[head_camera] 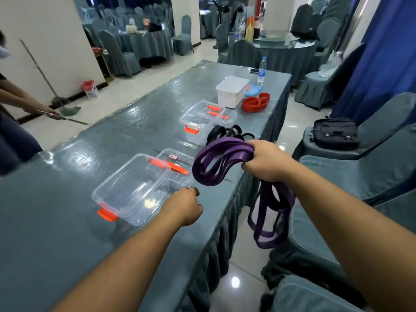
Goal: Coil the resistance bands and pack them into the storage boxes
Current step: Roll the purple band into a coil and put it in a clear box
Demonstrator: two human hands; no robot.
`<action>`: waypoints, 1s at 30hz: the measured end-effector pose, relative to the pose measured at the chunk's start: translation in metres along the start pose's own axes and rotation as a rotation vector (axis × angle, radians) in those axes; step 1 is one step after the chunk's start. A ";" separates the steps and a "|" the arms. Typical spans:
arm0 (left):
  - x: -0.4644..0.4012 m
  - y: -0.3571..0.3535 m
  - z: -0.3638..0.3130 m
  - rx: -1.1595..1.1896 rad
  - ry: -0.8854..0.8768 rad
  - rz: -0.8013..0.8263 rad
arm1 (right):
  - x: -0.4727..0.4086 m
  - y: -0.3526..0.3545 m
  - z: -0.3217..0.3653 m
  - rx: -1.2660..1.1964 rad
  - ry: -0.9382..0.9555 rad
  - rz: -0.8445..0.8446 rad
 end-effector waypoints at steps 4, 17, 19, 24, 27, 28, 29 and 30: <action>-0.037 0.014 0.023 0.034 0.035 0.003 | -0.033 -0.010 0.022 -0.060 0.041 0.045; -0.051 0.023 0.103 0.108 0.230 -0.001 | -0.117 -0.049 0.107 -0.178 0.347 0.347; -0.045 0.018 0.113 0.146 0.279 -0.017 | -0.129 -0.061 0.120 -0.191 0.421 0.432; -0.018 0.006 0.116 0.288 0.383 -0.150 | -0.152 -0.086 0.152 -0.167 0.610 0.621; -0.001 -0.005 0.117 0.371 0.517 -0.188 | -0.157 -0.098 0.167 -0.164 0.713 0.723; 0.004 -0.010 0.120 0.390 0.565 -0.196 | -0.157 -0.102 0.172 -0.159 0.742 0.747; 0.010 -0.016 0.123 0.416 0.606 -0.204 | -0.156 -0.105 0.176 -0.154 0.775 0.772; 0.017 -0.021 0.126 0.429 0.645 -0.208 | -0.153 -0.108 0.181 -0.148 0.811 0.797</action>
Point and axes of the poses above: each hand's wrist, its own x-axis away from the middle knuckle, its own y-axis out of the back of the hand, z = x × y, the point moved 5 cm from there along -x, towards the middle knuckle, and after that the axes turned 9 degrees about x, right-handed, at the moved point
